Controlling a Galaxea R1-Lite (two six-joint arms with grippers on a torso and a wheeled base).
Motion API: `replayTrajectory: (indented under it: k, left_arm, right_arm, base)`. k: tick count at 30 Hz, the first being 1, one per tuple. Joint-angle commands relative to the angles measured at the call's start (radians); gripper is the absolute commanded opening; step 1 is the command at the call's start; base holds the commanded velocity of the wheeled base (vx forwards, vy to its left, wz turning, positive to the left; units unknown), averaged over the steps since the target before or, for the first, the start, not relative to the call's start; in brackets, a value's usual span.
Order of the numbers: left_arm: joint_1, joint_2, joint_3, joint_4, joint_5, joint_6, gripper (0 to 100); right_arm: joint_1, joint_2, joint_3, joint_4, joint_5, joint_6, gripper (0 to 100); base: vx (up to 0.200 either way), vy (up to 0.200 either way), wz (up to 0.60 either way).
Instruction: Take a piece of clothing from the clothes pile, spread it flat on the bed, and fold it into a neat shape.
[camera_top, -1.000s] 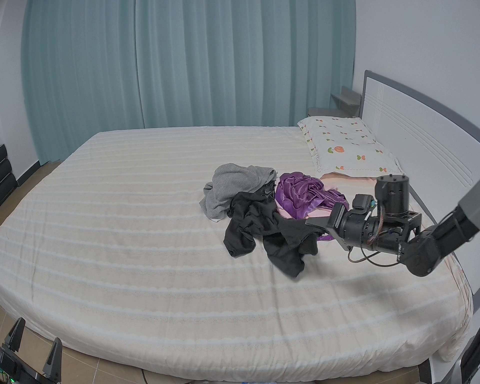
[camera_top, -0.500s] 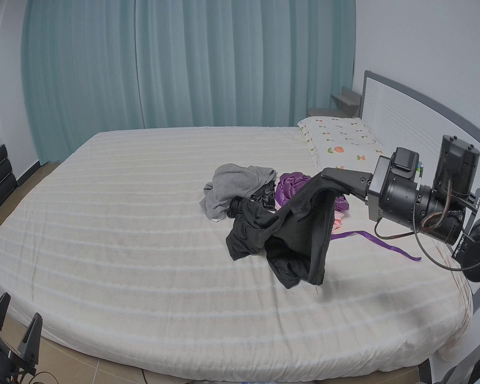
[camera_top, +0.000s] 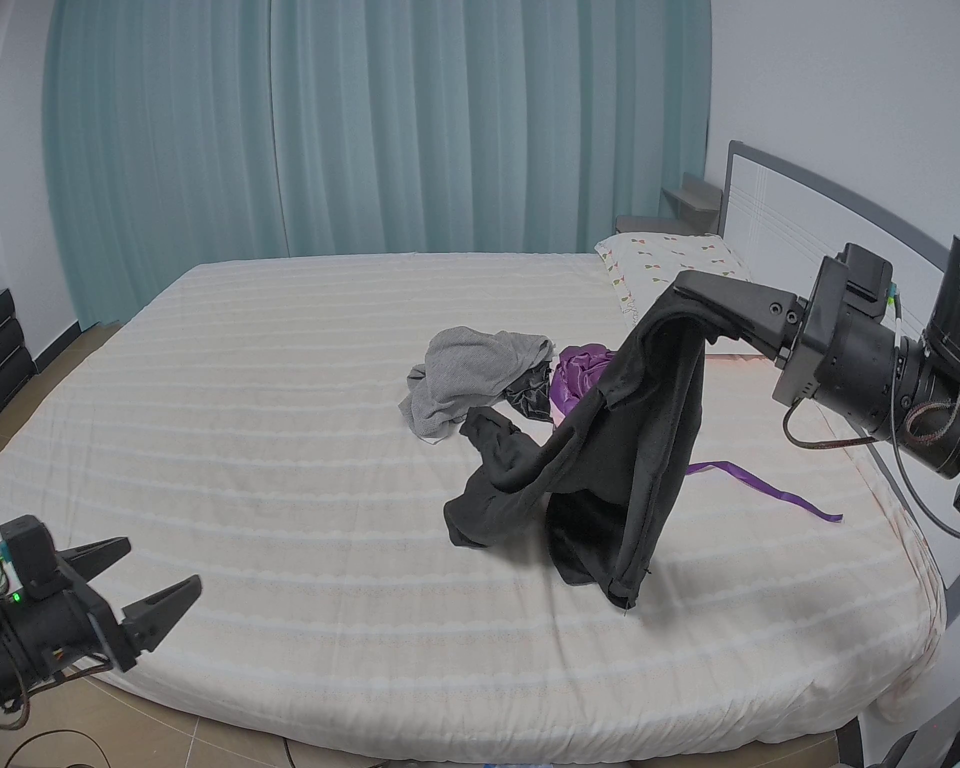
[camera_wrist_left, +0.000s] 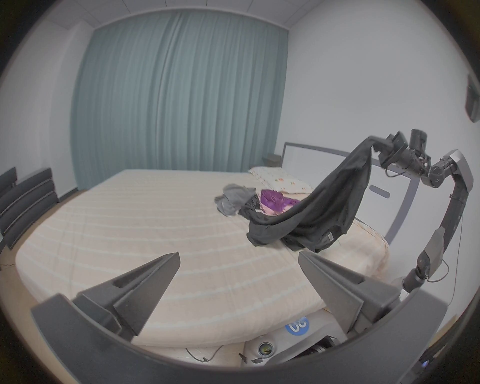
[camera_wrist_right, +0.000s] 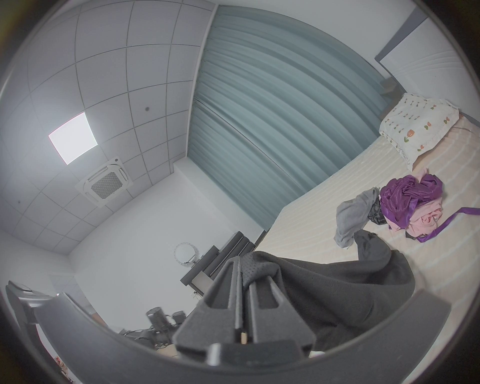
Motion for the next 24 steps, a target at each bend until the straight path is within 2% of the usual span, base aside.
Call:
replayTrajectory:
  k: [1,6,11,16,24]
  left_arm:
    - [-0.22,0.662,-0.025,-0.348,-0.01,-0.046,100]
    - [-0.351,0.9,-0.065,-0.53,0.076,-0.119,100]
    - [-0.45,1.12,-0.172,-0.638,0.139,-0.193,100]
    - [-0.487,1.289,-0.275,-0.703,0.185,-0.208,100]
    - [-0.512,1.44,-0.422,-0.73,0.185,-0.211,100]
  right_arm:
    - [0.029,-0.052,-0.025,-0.001,-0.003,-0.008,0]
    - [0.027,-0.056,-0.022,0.001,-0.003,-0.008,0]
    - [0.027,-0.053,-0.025,0.001,-0.003,-0.008,0]
    - [0.029,-0.047,-0.025,0.002,-0.001,-0.008,0]
    - [0.029,-0.039,-0.034,0.002,0.003,-0.008,0]
  base:
    - [0.0,0.0,0.0]
    - [0.0,0.0,0.0]
    - [0.0,0.0,0.0]
    - [0.0,0.0,0.0]
    - [0.0,0.0,0.0]
